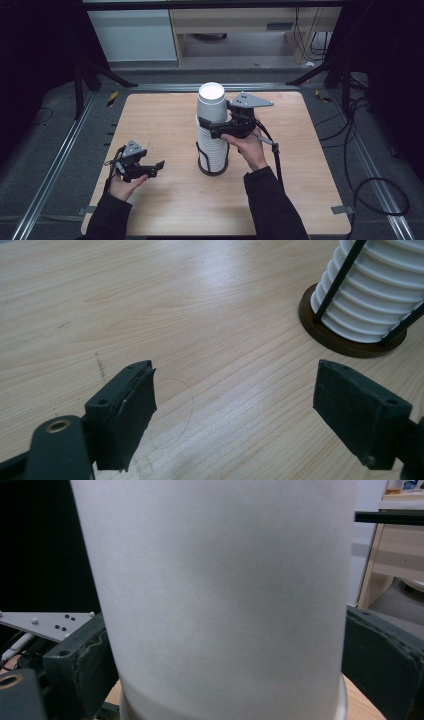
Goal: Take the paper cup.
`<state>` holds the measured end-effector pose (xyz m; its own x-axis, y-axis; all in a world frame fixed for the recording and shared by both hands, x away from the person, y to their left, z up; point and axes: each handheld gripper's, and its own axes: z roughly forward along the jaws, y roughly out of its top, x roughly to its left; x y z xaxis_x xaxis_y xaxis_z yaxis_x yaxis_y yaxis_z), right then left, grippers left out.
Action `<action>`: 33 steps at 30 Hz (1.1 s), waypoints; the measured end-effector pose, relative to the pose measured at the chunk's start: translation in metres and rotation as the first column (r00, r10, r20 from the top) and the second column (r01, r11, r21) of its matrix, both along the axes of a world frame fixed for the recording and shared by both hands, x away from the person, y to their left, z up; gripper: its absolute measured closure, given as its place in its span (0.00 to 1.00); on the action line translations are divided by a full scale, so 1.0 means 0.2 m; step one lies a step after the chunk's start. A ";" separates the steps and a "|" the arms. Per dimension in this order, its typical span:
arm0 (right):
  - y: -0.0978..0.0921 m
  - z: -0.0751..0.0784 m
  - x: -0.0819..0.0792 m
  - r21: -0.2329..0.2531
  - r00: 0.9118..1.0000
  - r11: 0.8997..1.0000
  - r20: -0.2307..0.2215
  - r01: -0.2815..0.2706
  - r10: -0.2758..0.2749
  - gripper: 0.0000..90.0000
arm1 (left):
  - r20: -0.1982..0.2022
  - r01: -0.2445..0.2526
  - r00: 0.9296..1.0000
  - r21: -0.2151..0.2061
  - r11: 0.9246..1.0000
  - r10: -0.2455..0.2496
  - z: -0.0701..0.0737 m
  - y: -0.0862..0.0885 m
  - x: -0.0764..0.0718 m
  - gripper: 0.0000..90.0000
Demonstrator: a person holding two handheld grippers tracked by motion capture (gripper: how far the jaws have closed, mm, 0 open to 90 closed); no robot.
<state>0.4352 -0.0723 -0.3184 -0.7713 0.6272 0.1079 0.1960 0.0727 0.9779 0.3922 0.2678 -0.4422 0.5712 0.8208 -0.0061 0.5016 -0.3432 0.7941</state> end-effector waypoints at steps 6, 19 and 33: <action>0.02 0.00 0.01 -0.012 1.000 1.000 0.000 0.000 0.000 0.05 | -0.001 0.000 1.000 0.000 1.000 0.000 0.00 0.00 0.00 0.18; 0.02 0.03 -0.02 -0.046 0.998 0.999 0.055 0.018 -0.016 0.13 | -0.003 0.000 1.000 0.002 1.000 0.000 0.00 0.00 0.00 0.18; 0.01 0.18 -0.03 -0.047 0.996 0.999 0.089 0.025 -0.021 0.14 | -0.005 -0.001 1.000 0.000 1.000 0.001 0.00 0.00 0.00 0.18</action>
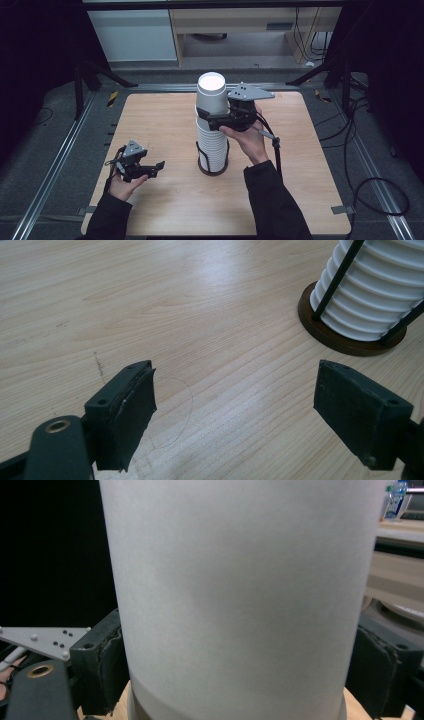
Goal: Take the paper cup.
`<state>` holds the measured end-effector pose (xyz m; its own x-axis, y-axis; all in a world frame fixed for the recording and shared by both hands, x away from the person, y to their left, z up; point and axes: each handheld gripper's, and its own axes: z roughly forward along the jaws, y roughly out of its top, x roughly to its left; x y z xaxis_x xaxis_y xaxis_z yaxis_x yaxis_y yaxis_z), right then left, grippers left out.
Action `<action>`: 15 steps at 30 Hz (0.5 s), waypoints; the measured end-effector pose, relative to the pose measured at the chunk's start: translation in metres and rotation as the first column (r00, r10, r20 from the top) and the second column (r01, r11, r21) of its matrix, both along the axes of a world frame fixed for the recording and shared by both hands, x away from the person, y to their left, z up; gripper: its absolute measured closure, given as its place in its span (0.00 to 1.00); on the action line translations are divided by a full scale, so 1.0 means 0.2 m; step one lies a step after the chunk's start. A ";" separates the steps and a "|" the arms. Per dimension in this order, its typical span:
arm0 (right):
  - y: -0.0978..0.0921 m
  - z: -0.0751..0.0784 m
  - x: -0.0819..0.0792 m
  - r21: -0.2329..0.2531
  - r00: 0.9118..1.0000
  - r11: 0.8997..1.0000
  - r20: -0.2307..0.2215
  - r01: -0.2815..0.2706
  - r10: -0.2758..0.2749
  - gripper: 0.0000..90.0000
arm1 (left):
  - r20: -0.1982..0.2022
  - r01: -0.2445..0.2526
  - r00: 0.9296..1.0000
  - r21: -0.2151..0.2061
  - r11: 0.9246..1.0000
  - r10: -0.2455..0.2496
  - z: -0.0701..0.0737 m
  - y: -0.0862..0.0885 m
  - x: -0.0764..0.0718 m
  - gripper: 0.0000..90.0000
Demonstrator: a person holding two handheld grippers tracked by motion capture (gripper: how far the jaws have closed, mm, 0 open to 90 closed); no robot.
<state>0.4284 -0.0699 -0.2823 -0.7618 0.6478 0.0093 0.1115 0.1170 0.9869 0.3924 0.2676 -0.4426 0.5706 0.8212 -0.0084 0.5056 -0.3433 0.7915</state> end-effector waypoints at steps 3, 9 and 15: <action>-0.01 0.04 0.00 -0.005 1.000 1.000 0.013 0.005 -0.005 0.15 | -0.001 -0.001 1.000 -0.001 1.000 0.001 0.00 0.00 0.00 0.18; -0.02 0.12 -0.01 -0.001 0.999 1.000 0.035 0.013 -0.013 0.15 | -0.003 -0.001 1.000 0.000 1.000 0.001 0.00 0.00 0.00 0.18; -0.04 0.20 -0.03 0.012 0.998 1.000 0.066 0.008 -0.009 0.15 | -0.002 0.000 1.000 -0.001 1.000 0.000 0.00 0.00 0.00 0.18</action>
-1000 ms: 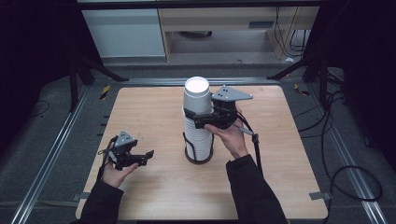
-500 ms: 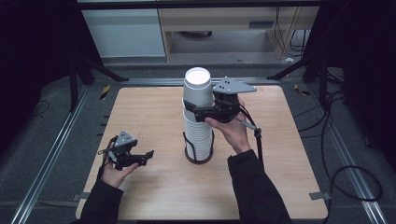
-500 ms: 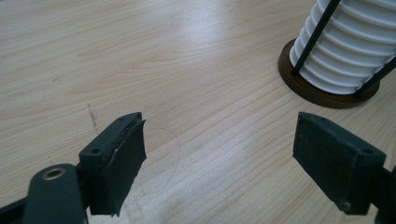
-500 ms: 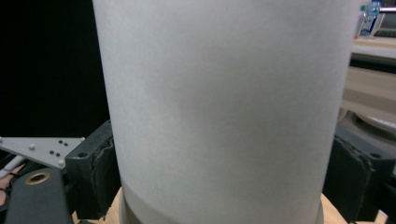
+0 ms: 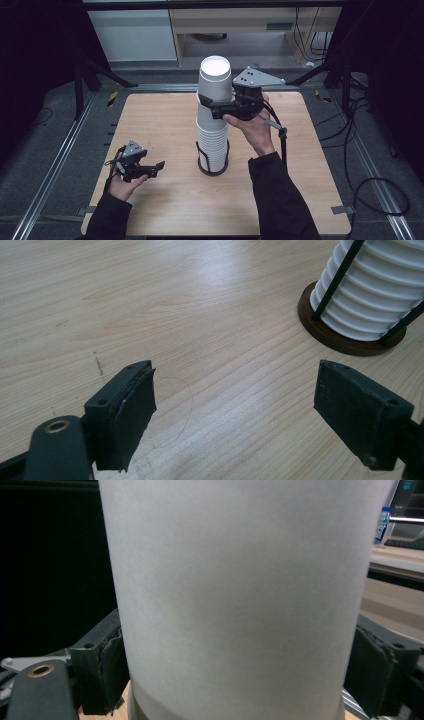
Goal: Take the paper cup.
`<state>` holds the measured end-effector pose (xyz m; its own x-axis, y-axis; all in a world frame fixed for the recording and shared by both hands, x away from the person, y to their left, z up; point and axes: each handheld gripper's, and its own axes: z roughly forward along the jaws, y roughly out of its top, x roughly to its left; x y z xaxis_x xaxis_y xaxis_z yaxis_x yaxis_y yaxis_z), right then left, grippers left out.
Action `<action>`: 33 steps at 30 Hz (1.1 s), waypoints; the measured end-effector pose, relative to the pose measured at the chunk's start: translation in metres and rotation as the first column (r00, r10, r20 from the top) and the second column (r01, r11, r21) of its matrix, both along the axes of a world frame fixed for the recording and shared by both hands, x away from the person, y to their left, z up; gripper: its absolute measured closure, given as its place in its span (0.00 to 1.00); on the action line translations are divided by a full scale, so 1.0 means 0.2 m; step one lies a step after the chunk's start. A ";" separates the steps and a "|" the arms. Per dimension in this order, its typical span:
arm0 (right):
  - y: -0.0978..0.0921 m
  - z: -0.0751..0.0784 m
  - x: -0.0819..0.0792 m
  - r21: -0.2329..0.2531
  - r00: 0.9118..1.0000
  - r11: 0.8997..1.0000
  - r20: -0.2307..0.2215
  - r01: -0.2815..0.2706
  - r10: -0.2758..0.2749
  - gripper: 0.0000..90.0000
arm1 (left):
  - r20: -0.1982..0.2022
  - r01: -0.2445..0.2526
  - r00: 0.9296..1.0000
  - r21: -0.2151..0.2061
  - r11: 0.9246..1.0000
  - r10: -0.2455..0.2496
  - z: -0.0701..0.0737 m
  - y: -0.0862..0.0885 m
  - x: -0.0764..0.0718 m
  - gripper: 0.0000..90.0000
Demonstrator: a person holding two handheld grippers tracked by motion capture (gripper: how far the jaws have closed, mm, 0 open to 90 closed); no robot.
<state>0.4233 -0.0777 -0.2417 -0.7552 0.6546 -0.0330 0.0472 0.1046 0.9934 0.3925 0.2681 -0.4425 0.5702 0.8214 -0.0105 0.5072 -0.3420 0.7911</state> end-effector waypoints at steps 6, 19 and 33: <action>-0.02 0.06 -0.03 0.019 1.000 1.000 0.027 -0.005 0.005 0.15 | 0.005 -0.002 1.000 -0.003 1.000 0.002 0.01 0.01 0.00 0.18; -0.27 0.06 -0.15 -0.004 0.998 0.999 0.057 0.041 -0.041 0.15 | 0.017 0.001 1.000 -0.013 1.000 -0.001 0.03 0.02 -0.01 0.18; -0.52 -0.16 -0.27 -0.038 0.997 0.997 -0.013 0.072 -0.072 0.15 | 0.033 0.019 0.999 -0.020 1.000 -0.018 0.06 0.00 -0.03 0.18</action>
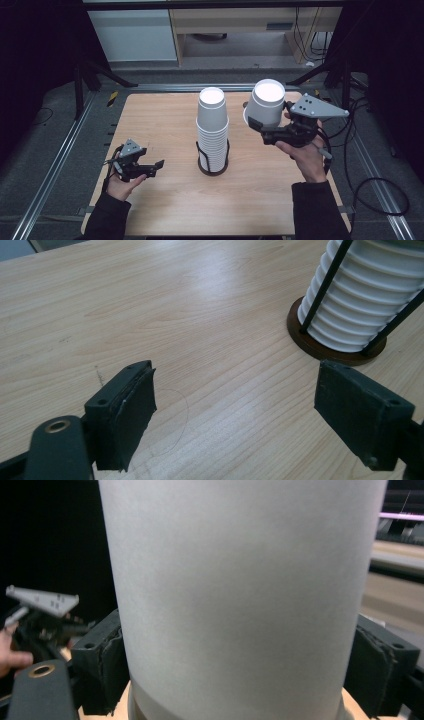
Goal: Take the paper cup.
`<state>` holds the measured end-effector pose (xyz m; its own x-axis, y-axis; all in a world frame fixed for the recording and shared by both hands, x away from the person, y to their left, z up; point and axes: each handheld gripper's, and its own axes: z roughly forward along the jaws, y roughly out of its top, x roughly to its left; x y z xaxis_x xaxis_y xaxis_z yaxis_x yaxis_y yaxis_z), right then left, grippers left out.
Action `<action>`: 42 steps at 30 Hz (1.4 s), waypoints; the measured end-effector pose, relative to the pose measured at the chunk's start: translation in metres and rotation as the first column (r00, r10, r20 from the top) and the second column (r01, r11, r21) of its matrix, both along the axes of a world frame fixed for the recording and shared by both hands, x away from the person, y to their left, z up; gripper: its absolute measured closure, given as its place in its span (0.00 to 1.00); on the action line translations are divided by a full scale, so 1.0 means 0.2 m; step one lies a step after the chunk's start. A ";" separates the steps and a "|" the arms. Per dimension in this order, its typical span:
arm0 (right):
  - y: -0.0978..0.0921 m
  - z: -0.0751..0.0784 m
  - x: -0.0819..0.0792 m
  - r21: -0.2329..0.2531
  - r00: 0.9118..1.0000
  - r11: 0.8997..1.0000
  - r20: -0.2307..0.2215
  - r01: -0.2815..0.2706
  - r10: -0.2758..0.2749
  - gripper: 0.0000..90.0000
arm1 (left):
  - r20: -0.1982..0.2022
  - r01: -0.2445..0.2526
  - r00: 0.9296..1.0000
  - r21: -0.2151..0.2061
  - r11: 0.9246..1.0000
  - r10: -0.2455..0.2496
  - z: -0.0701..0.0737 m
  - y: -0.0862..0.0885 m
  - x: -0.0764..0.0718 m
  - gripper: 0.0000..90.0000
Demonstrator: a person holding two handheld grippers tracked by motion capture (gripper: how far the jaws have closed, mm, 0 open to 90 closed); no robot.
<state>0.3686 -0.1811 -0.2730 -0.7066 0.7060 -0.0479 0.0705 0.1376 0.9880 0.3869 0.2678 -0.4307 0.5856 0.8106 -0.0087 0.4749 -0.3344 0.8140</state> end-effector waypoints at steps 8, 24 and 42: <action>-0.03 -0.19 -0.04 -0.045 0.997 0.998 -0.066 -0.034 0.031 0.15 | 0.007 0.024 1.000 0.003 1.000 -0.024 0.02 -0.02 -0.01 0.18; -0.01 -0.42 -0.07 -0.105 0.979 0.985 -0.166 -0.139 0.120 0.15 | 0.014 0.094 0.995 0.011 0.995 -0.094 0.03 -0.08 -0.04 0.18; 0.13 -0.60 -0.06 -0.181 0.931 0.937 -0.275 -0.297 0.242 0.15 | 0.018 0.234 0.972 0.022 0.972 -0.235 0.08 -0.18 -0.11 0.18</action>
